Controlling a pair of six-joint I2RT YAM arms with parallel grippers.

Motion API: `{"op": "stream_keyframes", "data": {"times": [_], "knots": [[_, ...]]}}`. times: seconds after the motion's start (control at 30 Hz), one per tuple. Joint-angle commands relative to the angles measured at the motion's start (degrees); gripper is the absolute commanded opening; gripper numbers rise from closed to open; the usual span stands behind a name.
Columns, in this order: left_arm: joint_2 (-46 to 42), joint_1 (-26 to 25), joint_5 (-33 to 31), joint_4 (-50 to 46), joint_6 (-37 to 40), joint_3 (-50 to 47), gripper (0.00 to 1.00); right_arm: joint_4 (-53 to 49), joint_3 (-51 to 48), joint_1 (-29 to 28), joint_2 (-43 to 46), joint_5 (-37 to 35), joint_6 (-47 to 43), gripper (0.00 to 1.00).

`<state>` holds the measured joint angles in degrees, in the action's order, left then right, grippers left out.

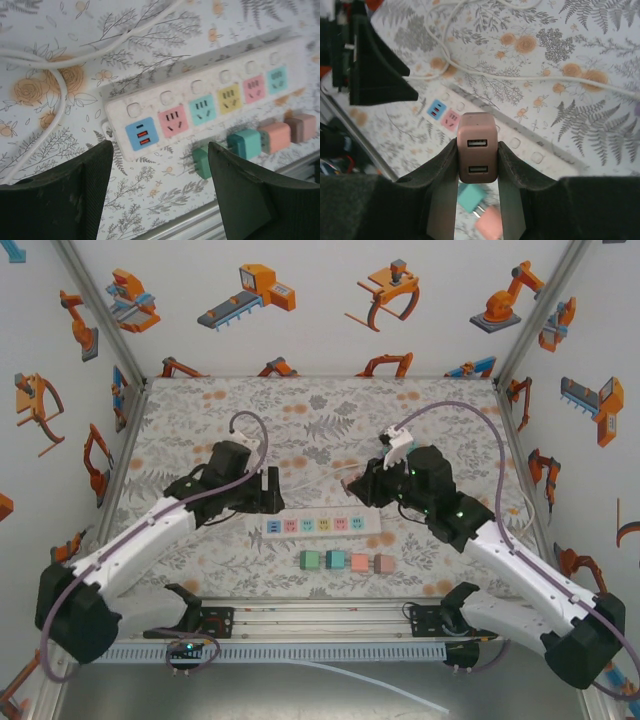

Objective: Pull the plug off the socket

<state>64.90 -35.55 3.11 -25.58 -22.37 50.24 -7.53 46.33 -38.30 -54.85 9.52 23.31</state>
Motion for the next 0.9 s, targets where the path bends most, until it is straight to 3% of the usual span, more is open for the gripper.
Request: {"op": "stream_keyframes", "data": {"times": [0.0, 0.23, 0.5, 0.77, 0.87], "knots": [[-7.87, -0.07, 6.49, -0.26, 7.26, -0.26, 0.72, -0.46, -1.4, -0.36, 2.42, -6.03, 19.98, 0.22], [-22.11, -0.17, 18.3, -3.21, 22.4, -2.56, 0.78, 4.89, -8.44, -4.55, 3.83, -8.77, 39.25, 0.23], [-27.99, -0.26, 28.81, -14.48, 43.07, -1.11, 0.88, 12.84, -12.68, -18.75, -2.53, -21.84, 50.39, 0.23], [-28.77, -0.4, 26.46, -28.65, 59.49, 0.33, 0.99, 18.01, -9.26, -29.54, -14.86, -31.5, 52.89, 0.23], [-29.88, -0.43, 26.34, -31.78, 62.86, 0.02, 0.99, 20.44, -7.6, -32.28, -19.95, -33.81, 53.23, 0.23]]}}
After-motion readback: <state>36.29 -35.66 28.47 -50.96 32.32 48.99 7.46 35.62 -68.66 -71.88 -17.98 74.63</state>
